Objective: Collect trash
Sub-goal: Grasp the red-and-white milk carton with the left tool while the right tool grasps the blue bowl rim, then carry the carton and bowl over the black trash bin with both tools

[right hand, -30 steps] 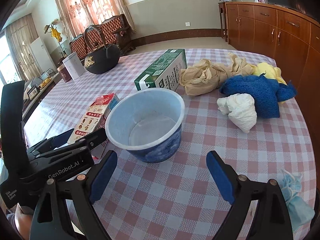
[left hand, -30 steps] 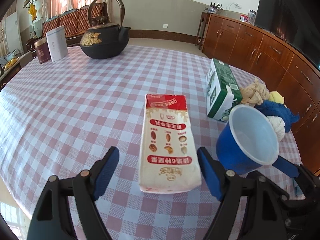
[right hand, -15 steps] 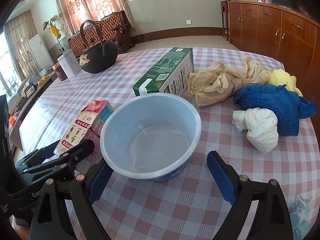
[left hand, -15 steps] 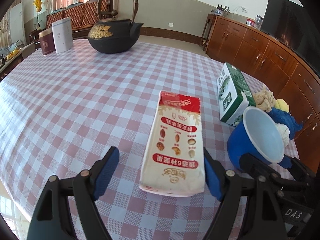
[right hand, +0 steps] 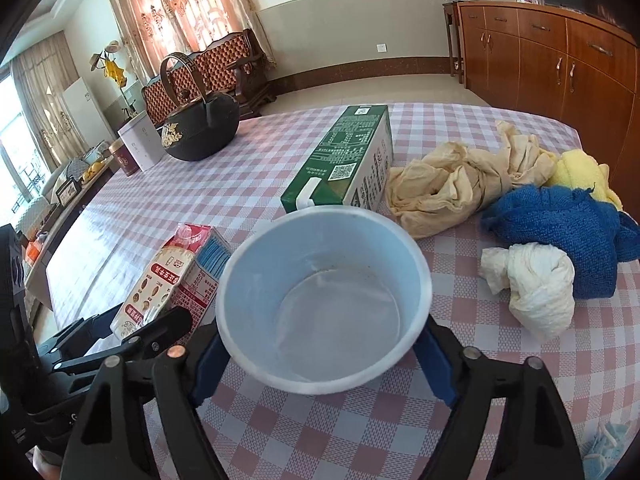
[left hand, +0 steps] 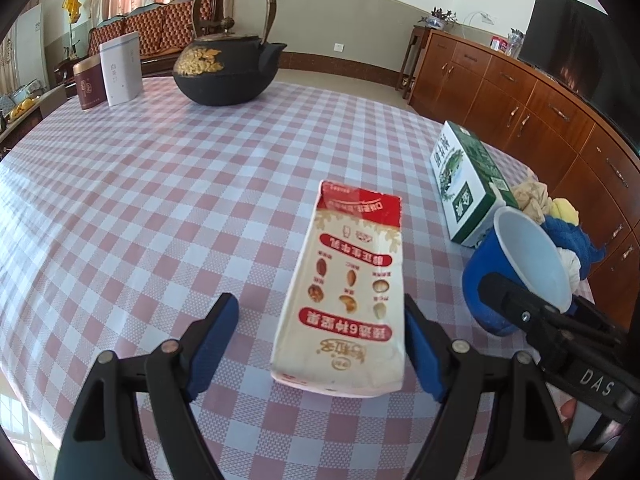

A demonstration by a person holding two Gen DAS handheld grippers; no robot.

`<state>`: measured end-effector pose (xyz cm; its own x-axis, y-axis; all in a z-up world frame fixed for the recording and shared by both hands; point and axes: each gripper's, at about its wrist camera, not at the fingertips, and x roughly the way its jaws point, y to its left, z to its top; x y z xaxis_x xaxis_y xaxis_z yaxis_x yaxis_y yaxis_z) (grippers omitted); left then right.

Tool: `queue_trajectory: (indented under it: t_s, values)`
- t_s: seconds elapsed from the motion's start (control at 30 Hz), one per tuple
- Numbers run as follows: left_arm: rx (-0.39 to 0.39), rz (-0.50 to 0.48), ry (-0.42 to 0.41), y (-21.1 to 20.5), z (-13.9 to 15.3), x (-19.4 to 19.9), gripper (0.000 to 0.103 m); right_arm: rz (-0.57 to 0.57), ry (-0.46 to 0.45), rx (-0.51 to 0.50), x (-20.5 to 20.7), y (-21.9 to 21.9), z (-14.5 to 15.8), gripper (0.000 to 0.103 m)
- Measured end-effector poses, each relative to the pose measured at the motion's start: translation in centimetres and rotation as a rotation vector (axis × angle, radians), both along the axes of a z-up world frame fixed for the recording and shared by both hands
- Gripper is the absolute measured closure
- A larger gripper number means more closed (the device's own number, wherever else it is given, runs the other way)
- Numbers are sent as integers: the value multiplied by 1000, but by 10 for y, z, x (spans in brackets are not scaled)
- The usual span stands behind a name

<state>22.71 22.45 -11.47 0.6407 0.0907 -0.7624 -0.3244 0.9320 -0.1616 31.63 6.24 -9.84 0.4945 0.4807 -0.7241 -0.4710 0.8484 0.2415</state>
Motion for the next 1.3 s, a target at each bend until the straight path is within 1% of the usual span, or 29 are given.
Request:
queue_trajectory:
  t_s: [0.17, 0.43, 0.5, 0.53, 0.57, 0.7, 0.83, 0.97, 1.17, 1.3]
  values:
    - [-13, -11, -1, -4, 0, 5, 22, 11, -16, 4, -6, -5, 2, 21]
    - [-3, -5, 3, -8, 0, 13, 23, 7, 3, 12, -20, -22, -1, 22]
    - [15, -3, 1, -10, 0, 13, 32, 0, 6, 20, -22, -25, -1, 22]
    - [28, -3, 0, -12, 0, 13, 46, -4, 7, 24, -23, -27, -1, 22]
    - [36, -6, 0, -13, 1, 13, 50, -6, 8, 28, -24, -29, 0, 22]
    - [29, -15, -26, -16, 3, 8, 51, -12, 6, 39, -30, -36, 3, 22]
    - [32, -29, -63, -21, 12, -1, 51, -18, 0, 47, -37, -46, 8, 22]
    - [17, -42, -77, -30, 20, -13, 51, -27, -13, 55, -50, -61, 17, 23]
    - [-5, -69, -100, -53, 33, -35, 51, -51, -37, 70, -73, -92, 33, 23]
    - [-12, -110, -113, -75, 42, -44, 51, -78, -51, 75, -89, -116, 42, 23]
